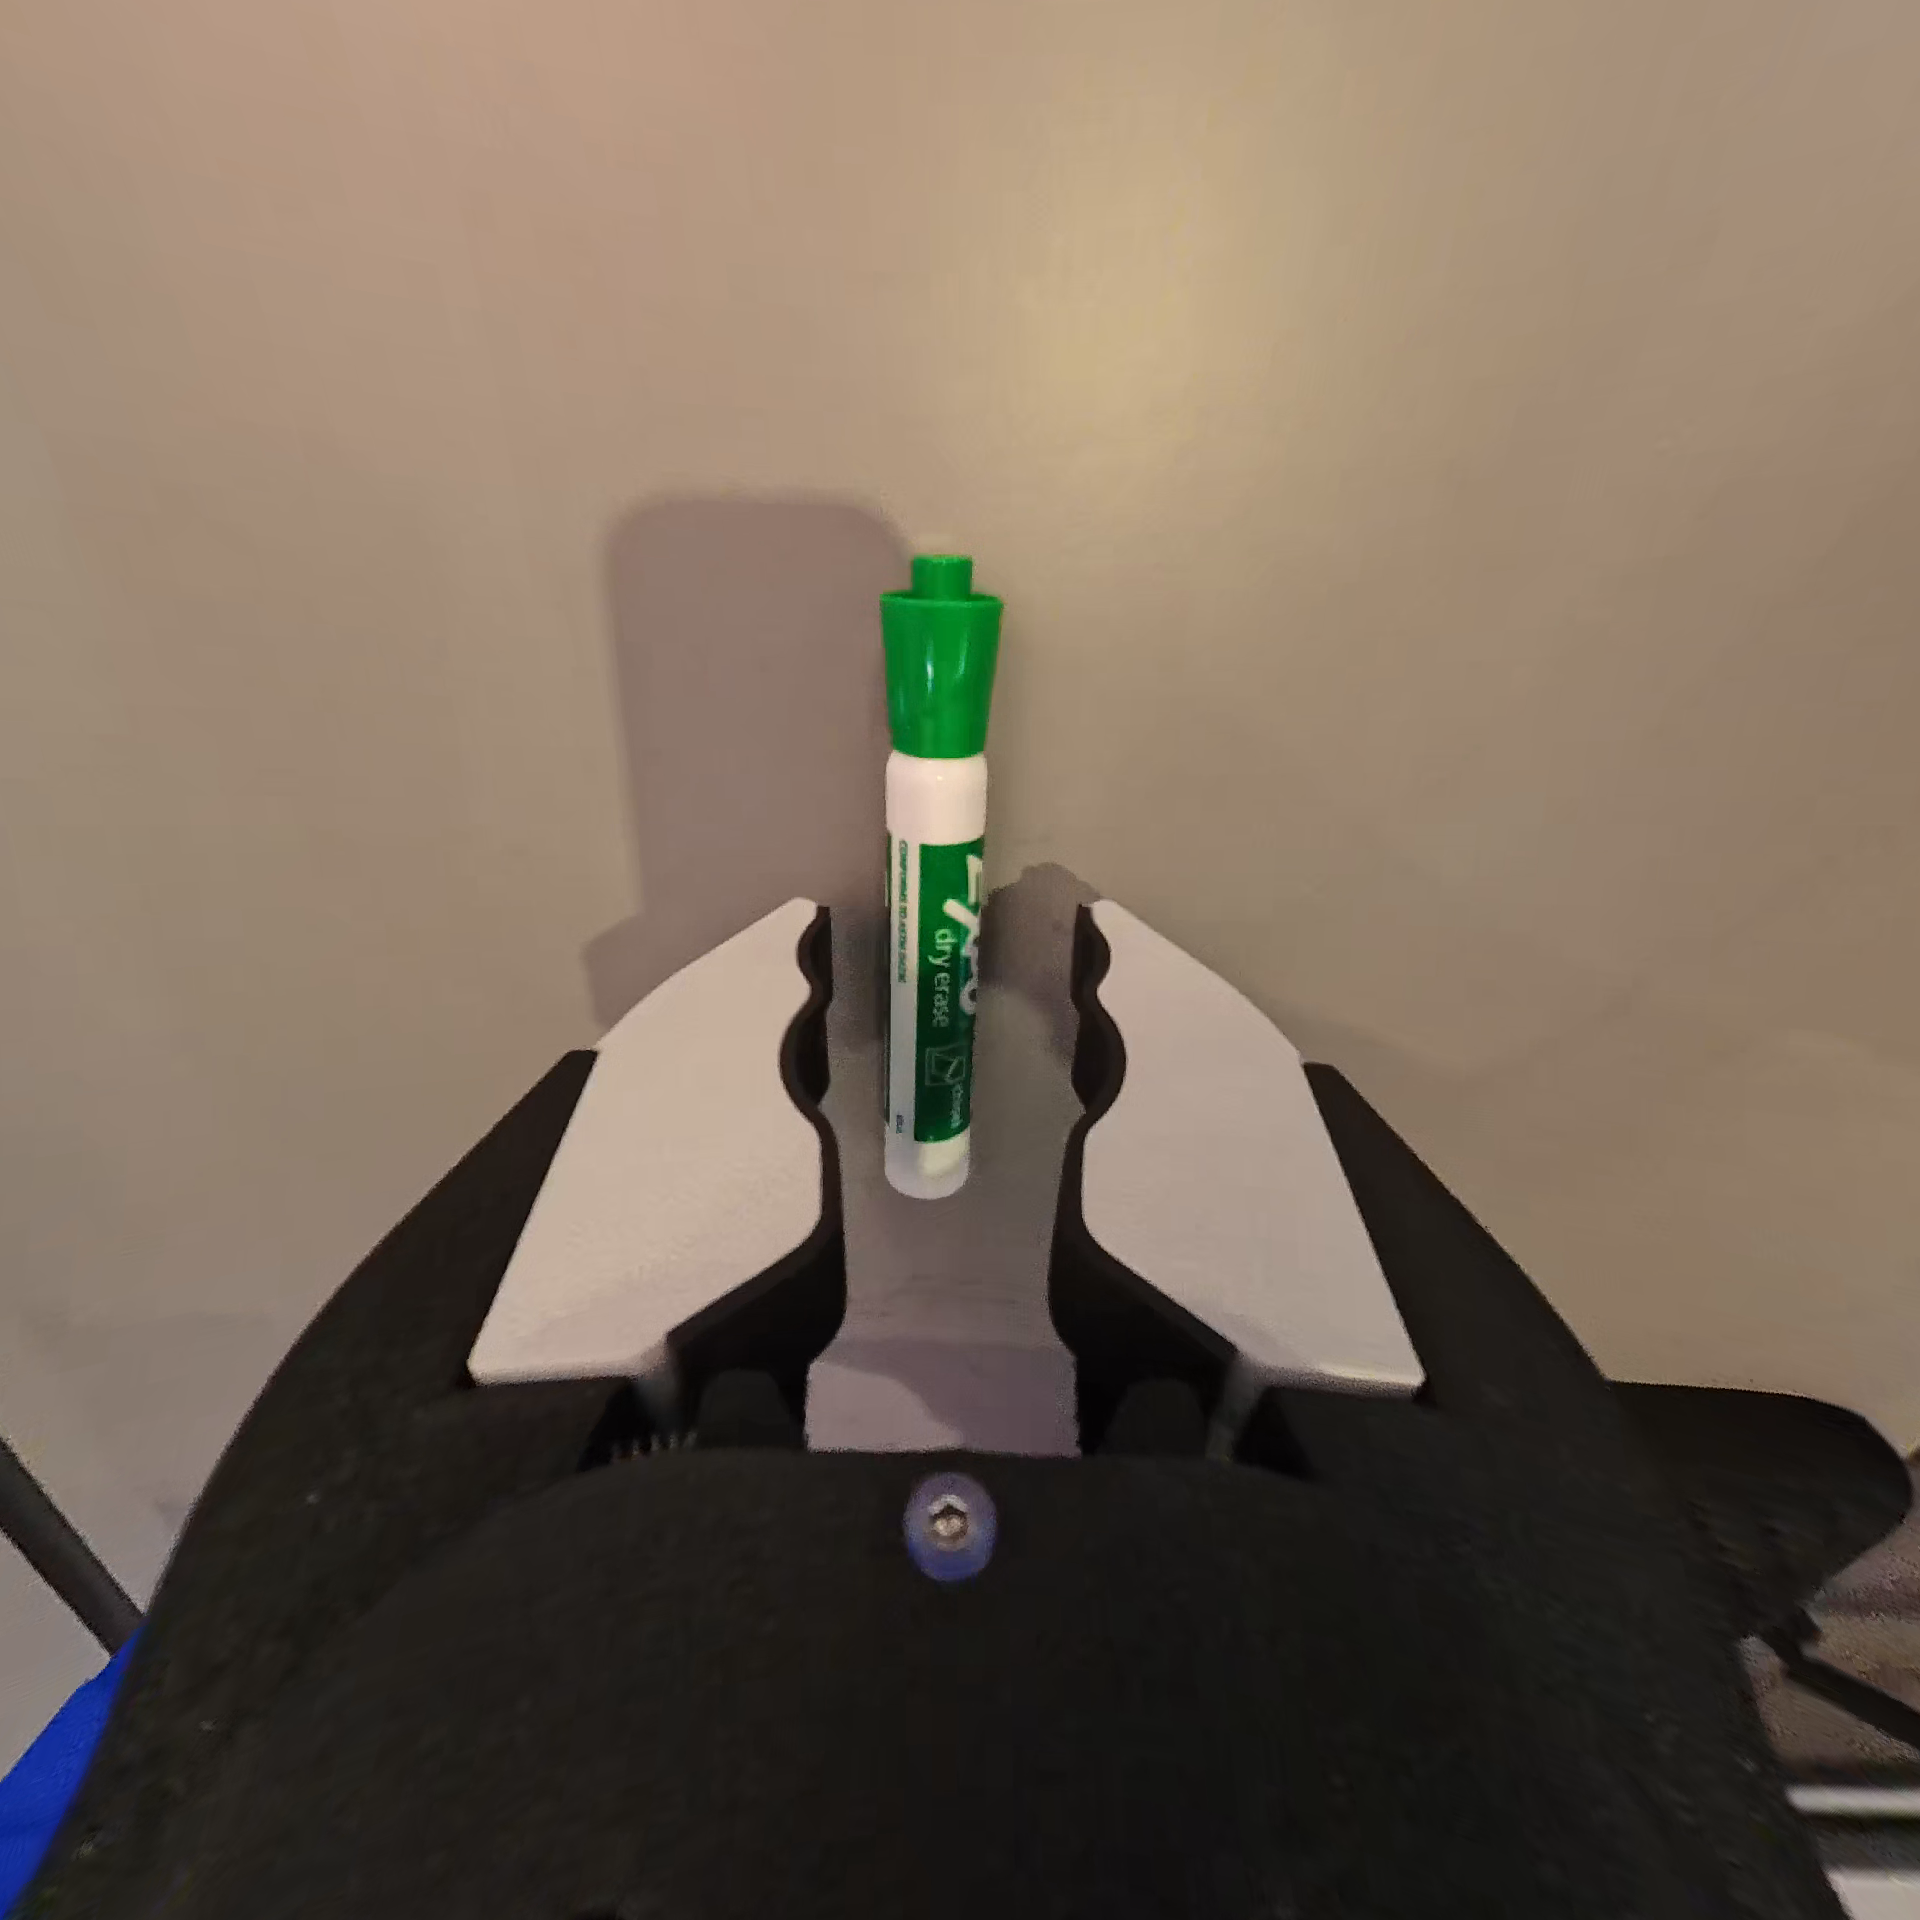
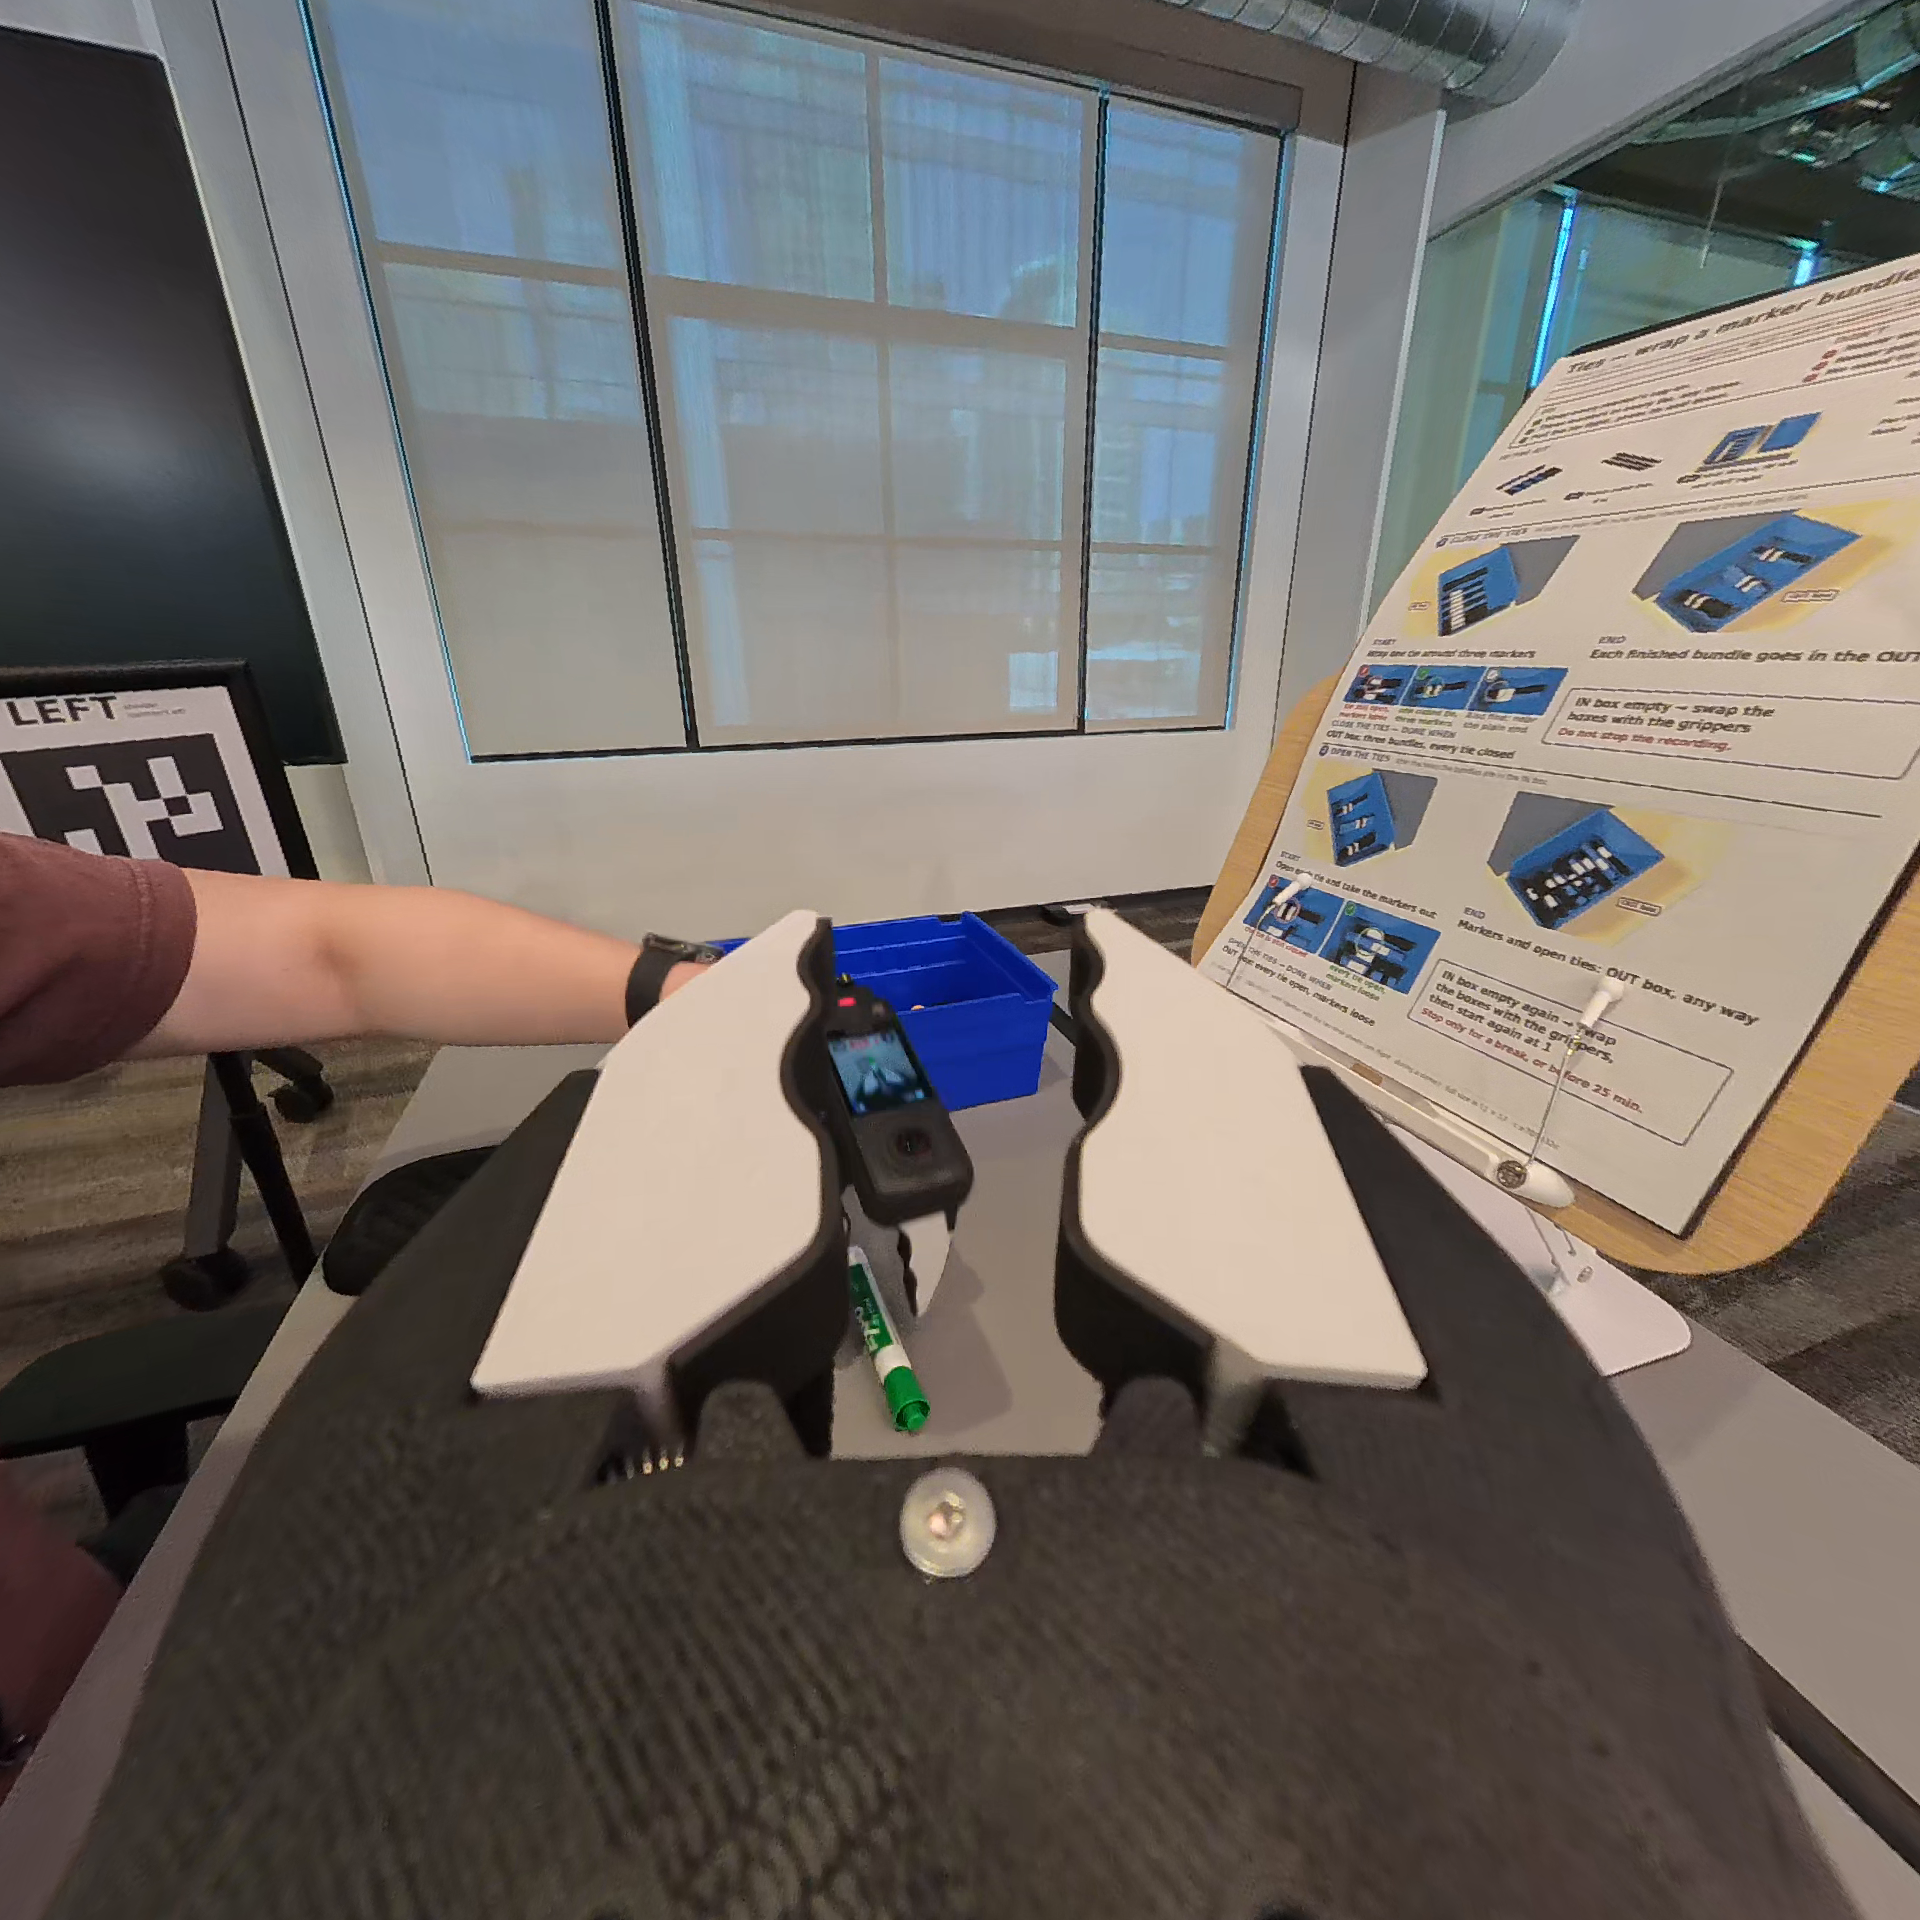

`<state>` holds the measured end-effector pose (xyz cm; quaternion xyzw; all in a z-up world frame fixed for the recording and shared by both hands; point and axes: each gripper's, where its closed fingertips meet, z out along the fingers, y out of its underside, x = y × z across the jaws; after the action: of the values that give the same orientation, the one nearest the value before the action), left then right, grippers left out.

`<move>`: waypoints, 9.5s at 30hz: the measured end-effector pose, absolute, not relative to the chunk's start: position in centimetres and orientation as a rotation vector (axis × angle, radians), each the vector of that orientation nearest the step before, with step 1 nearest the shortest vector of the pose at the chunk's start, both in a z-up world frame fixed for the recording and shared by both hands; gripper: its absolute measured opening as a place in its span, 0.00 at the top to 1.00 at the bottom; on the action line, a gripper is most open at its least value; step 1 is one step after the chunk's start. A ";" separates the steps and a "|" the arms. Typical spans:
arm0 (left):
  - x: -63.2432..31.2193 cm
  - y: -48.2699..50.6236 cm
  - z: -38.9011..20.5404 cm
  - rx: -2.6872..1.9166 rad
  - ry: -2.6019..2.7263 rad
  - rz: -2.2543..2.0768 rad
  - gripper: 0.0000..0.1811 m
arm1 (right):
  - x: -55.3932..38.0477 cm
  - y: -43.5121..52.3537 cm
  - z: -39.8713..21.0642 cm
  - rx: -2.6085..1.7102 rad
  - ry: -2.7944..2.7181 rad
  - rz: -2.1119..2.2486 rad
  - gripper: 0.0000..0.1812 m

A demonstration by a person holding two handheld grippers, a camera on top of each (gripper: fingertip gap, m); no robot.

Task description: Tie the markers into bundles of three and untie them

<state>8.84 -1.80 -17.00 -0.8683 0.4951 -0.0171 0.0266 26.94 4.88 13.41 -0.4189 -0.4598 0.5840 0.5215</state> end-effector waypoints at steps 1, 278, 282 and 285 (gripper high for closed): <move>9.0 -1.7 -16.0 -2.656 1.513 -0.054 0.76 | 27.1 5.0 13.4 -1.004 -1.094 1.405 0.76; 9.9 -5.4 -18.0 -2.447 1.202 -0.263 0.78 | 13.3 -3.4 -17.1 -1.669 -2.495 1.060 0.80; 9.8 -5.4 -18.0 -2.449 1.228 -0.273 0.79 | 13.2 -3.5 -17.0 -1.659 -2.459 1.122 0.81; 9.6 -5.4 -18.0 -2.503 1.305 -0.263 0.79 | 13.3 -3.7 -16.8 -1.664 -2.464 1.154 0.77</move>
<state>9.63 -5.43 -17.98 -0.8725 0.4550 -0.0915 0.1527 13.28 -3.74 -16.84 -0.5215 -0.7724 0.3617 -0.0238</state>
